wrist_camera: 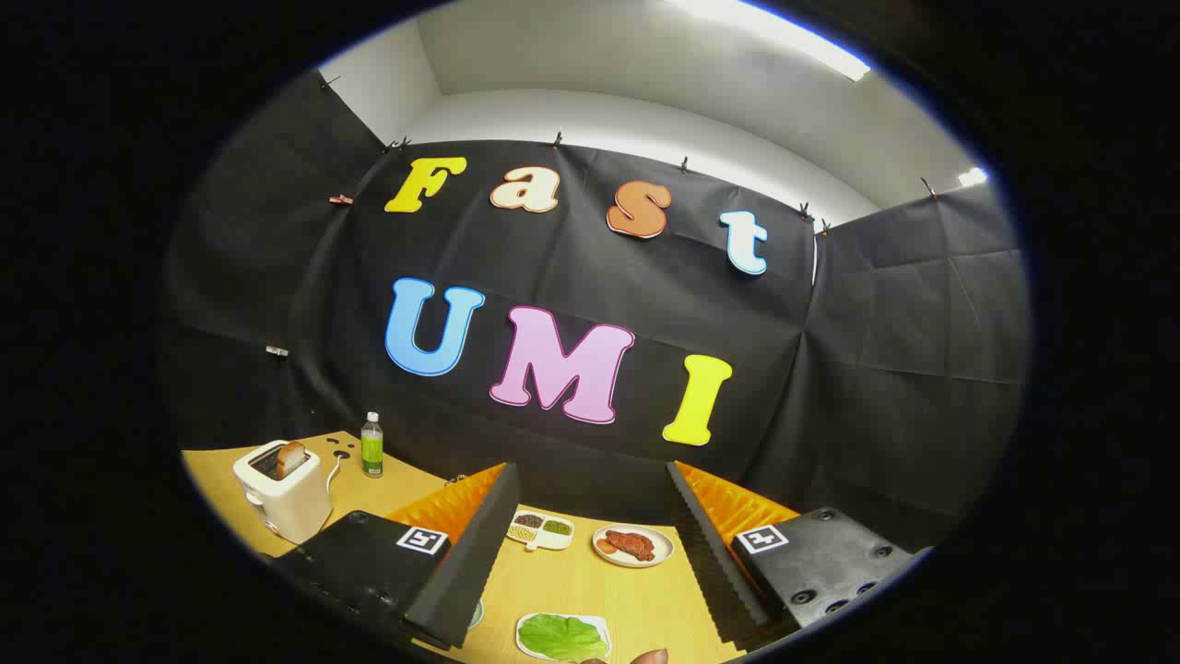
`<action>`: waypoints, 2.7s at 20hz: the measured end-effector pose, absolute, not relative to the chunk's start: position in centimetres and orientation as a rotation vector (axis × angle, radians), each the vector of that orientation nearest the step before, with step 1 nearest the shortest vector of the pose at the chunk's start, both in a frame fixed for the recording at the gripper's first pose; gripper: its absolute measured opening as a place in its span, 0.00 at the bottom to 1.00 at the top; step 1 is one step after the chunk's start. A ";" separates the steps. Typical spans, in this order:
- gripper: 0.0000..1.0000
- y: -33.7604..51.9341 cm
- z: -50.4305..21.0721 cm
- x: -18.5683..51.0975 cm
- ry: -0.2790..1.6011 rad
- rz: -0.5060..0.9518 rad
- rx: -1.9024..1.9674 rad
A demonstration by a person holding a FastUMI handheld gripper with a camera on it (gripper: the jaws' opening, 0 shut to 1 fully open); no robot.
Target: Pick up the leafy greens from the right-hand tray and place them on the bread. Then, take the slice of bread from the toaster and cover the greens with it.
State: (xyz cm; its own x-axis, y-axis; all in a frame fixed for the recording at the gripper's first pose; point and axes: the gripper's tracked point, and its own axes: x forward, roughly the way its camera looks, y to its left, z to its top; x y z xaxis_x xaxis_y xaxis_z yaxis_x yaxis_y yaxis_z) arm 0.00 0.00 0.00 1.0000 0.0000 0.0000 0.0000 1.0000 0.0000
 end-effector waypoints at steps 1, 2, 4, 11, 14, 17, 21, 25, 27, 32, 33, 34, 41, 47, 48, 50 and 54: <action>0.97 0.1 0.0 0.0 0.002 0.002 -0.004; 0.97 0.0 -0.1 0.0 0.002 0.003 -0.008; 0.97 0.1 0.0 0.0 0.002 0.005 -0.011; 0.97 0.2 0.0 0.1 0.007 0.023 -0.024; 0.97 0.2 -0.1 0.4 0.002 0.025 -0.023; 0.97 0.2 -0.4 0.8 0.008 0.023 -0.021; 0.97 0.0 -0.8 1.0 0.014 0.026 -0.016; 0.97 0.6 -5.5 1.5 0.148 0.148 -0.042; 0.97 1.5 -9.8 1.3 0.284 0.252 -0.030; 0.97 1.3 -21.2 1.1 0.578 0.409 -0.050; 0.97 1.2 -23.5 0.9 0.623 0.428 -0.049; 0.97 1.1 -25.7 0.7 0.672 0.448 -0.049; 0.89 2.3 -38.2 -0.5 0.960 0.582 -0.023; 0.81 3.7 -42.5 -0.1 1.057 0.630 0.007; 0.76 4.0 -43.1 -0.3 1.070 0.639 -0.002; 0.65 3.6 -44.2 -0.8 1.097 0.644 -0.059; 0.31 3.7 -43.9 -0.7 1.076 0.640 -0.047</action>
State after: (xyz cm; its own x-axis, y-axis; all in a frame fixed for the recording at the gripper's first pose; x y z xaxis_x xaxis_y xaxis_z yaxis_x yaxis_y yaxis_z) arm -0.74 3.67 -43.89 0.3133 0.4635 -0.8289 -0.5076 0.8194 0.2663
